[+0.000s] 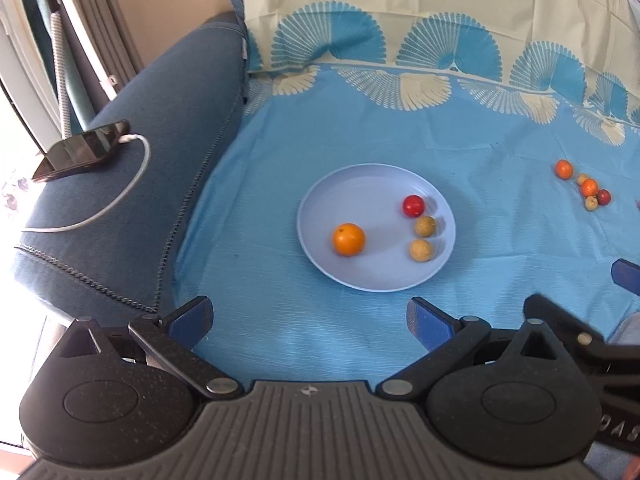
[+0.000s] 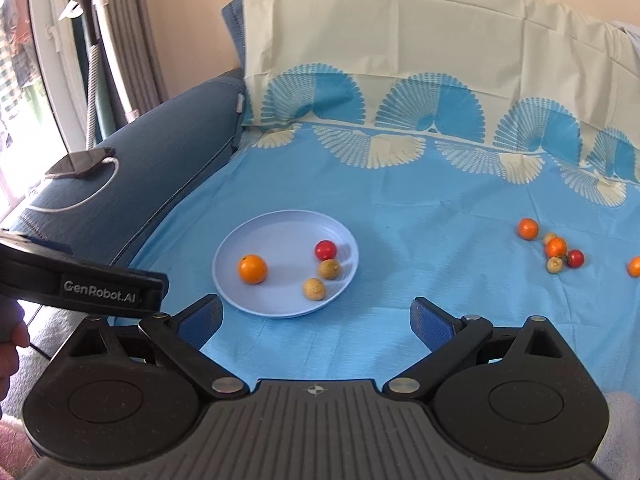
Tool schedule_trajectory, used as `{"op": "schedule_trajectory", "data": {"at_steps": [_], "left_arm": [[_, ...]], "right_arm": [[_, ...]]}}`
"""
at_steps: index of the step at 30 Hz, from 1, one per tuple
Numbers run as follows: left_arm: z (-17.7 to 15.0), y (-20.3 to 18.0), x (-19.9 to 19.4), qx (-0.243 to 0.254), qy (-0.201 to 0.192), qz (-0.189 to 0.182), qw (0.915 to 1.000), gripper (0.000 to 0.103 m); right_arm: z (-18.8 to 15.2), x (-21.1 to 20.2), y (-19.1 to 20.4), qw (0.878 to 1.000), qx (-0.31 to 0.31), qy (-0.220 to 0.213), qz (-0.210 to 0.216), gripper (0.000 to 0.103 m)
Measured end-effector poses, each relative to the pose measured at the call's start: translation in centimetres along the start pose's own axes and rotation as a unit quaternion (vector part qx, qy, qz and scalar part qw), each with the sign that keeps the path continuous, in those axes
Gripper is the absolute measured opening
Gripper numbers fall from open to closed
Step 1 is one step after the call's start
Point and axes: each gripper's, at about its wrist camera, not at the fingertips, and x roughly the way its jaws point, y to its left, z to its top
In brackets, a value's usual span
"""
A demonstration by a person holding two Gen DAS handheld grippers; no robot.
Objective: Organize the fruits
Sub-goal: 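Grasp a large orange with the left gripper while the right grasps a red tomato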
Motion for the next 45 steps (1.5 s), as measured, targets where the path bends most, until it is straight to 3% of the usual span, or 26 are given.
{"op": "schedule_trajectory", "data": {"at_steps": [7, 15, 23, 29, 35, 37, 45], "left_arm": [[2.7, -5.3, 1.8, 0.038, 0.005, -0.015, 0.9991, 0.103], [8.7, -15.4, 6.2, 0.084, 0.008, -0.064, 0.9944, 0.103], [16.2, -26.9, 14.6, 0.129, 0.004, -0.088, 0.9877, 0.103], [19.6, -34.9, 22.0, 0.156, 0.029, -0.120, 0.9800, 0.103], [20.4, -39.9, 26.4, 0.185, 0.051, -0.152, 0.9695, 0.103], [20.6, -40.5, 26.7, 0.185, 0.053, -0.180, 0.9646, 0.103], [20.9, -41.6, 27.8, 0.175, 0.085, -0.208, 0.9586, 0.103]], "right_arm": [[0.0, 0.6, -7.7, 0.994, 0.071, -0.022, -0.082, 0.100], [-0.8, 1.7, -19.8, 0.966, 0.148, -0.046, -0.206, 0.100], [0.0, 9.0, -30.7, 0.949, 0.168, -0.025, -0.266, 0.099], [-0.3, 17.5, -35.7, 0.949, 0.174, 0.053, -0.256, 0.099], [-1.4, 21.9, -35.8, 0.952, 0.164, 0.030, -0.258, 0.101], [-1.4, 22.2, -35.7, 0.959, 0.144, 0.015, -0.245, 0.100], [-1.5, 22.2, -35.8, 0.961, 0.136, -0.002, -0.241, 0.099]]}}
